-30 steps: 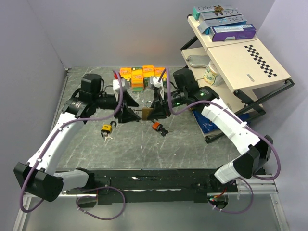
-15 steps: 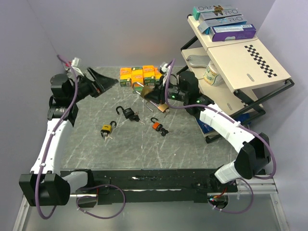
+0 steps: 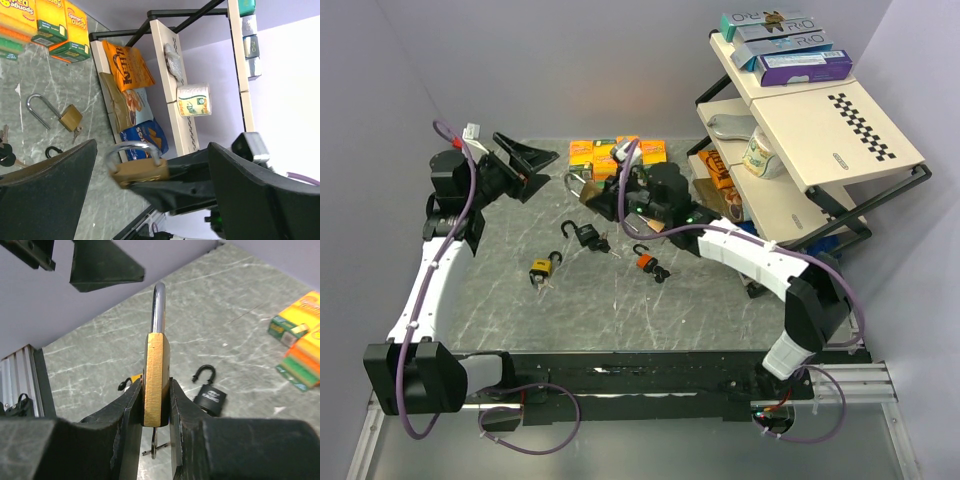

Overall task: Lock with the key
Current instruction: Lock the lock.

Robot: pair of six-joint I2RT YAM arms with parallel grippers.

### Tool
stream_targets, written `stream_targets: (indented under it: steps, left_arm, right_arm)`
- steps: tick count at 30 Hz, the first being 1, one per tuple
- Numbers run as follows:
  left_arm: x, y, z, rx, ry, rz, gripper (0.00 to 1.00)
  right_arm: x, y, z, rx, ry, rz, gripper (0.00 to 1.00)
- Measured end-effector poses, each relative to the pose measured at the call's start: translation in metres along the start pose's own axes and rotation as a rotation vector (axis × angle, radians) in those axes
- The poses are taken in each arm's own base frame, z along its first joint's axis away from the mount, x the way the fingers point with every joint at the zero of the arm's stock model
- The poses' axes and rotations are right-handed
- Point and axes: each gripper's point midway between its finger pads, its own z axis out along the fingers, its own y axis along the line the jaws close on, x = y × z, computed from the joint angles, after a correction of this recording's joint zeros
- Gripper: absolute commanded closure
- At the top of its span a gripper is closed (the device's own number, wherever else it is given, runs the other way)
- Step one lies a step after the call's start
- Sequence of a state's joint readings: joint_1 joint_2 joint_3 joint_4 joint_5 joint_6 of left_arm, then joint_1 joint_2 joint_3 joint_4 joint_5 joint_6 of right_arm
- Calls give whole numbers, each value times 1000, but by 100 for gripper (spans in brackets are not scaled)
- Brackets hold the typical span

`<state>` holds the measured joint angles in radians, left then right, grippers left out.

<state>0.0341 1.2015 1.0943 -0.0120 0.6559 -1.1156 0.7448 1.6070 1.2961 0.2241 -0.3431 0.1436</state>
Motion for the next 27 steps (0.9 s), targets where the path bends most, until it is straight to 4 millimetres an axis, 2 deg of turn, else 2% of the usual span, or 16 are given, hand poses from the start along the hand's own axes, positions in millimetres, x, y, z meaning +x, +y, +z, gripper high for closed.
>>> stream_targets:
  steps: [5,14,20,21,23,24,27]
  left_arm:
    - [9,-1,6,-4,11,-24,4]
    - [41,21,18,-100,66,-76,4]
    - [52,22,27,-108,82,-75,4]
    - [56,22,28,-108,92,-75,1]
    - [60,23,31,-111,102,-79,6]
    - [61,24,32,-113,106,-80,13]
    - [62,26,33,-113,107,-85,24]
  right_arm:
    - [9,4,14,5,11,15,100]
    - [-14,4,24,40,-69,-6,100]
    - [-9,9,31,49,-69,-13,100]
    - [-7,10,32,51,-65,-13,100]
    - [-4,11,35,56,-61,-17,100]
    - [-3,11,35,59,-60,-21,100]
    - [-3,11,36,67,-62,-26,100]
